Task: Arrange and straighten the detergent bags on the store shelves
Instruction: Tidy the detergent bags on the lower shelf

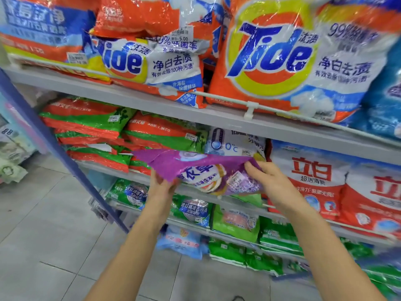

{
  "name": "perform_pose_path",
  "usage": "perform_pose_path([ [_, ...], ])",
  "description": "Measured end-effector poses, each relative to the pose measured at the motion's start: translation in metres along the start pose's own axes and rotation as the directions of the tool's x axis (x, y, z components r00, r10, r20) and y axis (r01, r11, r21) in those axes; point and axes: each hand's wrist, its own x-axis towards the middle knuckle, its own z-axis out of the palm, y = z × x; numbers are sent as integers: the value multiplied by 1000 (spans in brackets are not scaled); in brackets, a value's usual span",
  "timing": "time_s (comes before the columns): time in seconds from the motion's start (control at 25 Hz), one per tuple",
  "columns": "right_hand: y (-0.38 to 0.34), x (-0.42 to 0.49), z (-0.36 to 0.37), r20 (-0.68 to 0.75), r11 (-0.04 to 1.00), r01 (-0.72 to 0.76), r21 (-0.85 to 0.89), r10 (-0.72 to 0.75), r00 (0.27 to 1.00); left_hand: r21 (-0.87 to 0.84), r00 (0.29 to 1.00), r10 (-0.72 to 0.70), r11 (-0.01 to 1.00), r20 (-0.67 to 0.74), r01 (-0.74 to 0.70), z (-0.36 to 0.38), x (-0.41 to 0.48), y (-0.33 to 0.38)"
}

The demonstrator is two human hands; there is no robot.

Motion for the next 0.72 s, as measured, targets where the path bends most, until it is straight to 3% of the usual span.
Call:
perform_pose_path([
  [0.08,-3,-6,-3,188,943,-215,255,170,967,-94,989,127,988,72,-120,18,-35,44],
  [0.2,3,-9,0,305,914,-285,287,195,932,-325,991,120,941,58,-95,25,-50,66],
  [0.32,2,-7,5,234,954,-156,255,96,968,-312,989,145,940,-10,-141,26,-56,80],
  [0.44,-9,-3,10,185,986,85,146,-111,977,-231,970,242,946,37,-228,29,-67,97],
  [0.56,-22,-2,23,-53,954,271,128,-266,962,-97,946,314,947,76,-306,34,-76,112],
  [0.64,-26,-5,26,-179,938,315,146,-288,941,-46,922,366,931,130,-363,39,-83,120],
  [0.72,-29,-8,20,-173,940,275,202,-242,955,-10,902,409,911,140,-411,41,-85,124],
])
